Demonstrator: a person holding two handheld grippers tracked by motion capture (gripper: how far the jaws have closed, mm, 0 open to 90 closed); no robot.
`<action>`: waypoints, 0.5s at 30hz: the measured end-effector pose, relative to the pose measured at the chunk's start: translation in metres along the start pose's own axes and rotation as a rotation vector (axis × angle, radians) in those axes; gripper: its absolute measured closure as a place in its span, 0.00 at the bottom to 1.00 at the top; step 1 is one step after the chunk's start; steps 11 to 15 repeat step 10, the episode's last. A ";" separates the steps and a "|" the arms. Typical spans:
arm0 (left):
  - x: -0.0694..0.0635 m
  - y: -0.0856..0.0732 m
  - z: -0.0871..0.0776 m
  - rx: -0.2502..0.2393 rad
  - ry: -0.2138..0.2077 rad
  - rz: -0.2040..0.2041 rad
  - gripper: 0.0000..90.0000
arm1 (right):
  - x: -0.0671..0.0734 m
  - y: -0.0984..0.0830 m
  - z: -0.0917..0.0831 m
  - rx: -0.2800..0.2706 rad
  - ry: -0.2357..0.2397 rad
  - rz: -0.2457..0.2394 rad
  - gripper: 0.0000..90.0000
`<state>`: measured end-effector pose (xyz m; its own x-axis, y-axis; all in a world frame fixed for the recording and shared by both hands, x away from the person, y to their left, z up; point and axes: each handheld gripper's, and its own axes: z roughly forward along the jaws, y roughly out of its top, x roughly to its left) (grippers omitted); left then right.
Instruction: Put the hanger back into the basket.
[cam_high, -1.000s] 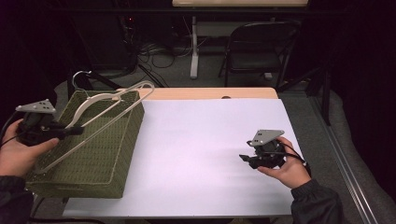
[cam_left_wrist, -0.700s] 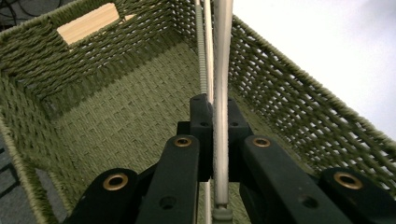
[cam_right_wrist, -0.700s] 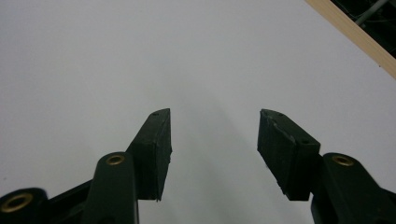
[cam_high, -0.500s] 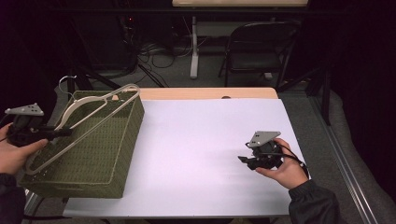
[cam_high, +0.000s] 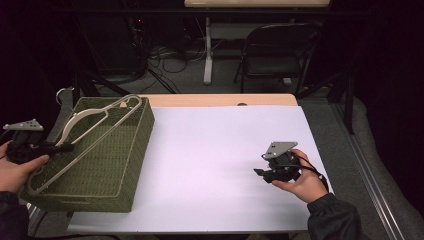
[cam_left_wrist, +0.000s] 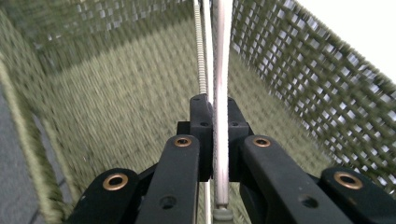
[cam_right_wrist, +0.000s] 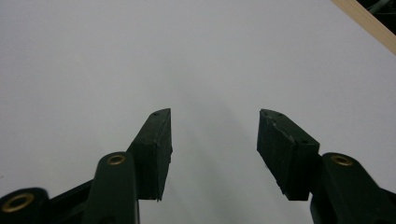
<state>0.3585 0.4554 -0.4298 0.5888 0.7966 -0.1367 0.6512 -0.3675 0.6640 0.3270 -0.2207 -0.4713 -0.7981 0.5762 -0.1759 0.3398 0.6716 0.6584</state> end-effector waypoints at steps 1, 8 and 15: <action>0.000 -0.001 0.004 0.025 0.003 0.005 0.97 | 0.000 0.000 0.000 0.001 0.000 0.002 0.50; 0.002 -0.013 0.035 0.113 0.080 -0.039 0.95 | 0.002 -0.001 0.006 0.020 0.007 -0.001 0.50; 0.000 -0.013 0.035 0.089 0.196 -0.020 0.79 | 0.001 -0.001 0.006 0.020 0.003 0.001 0.50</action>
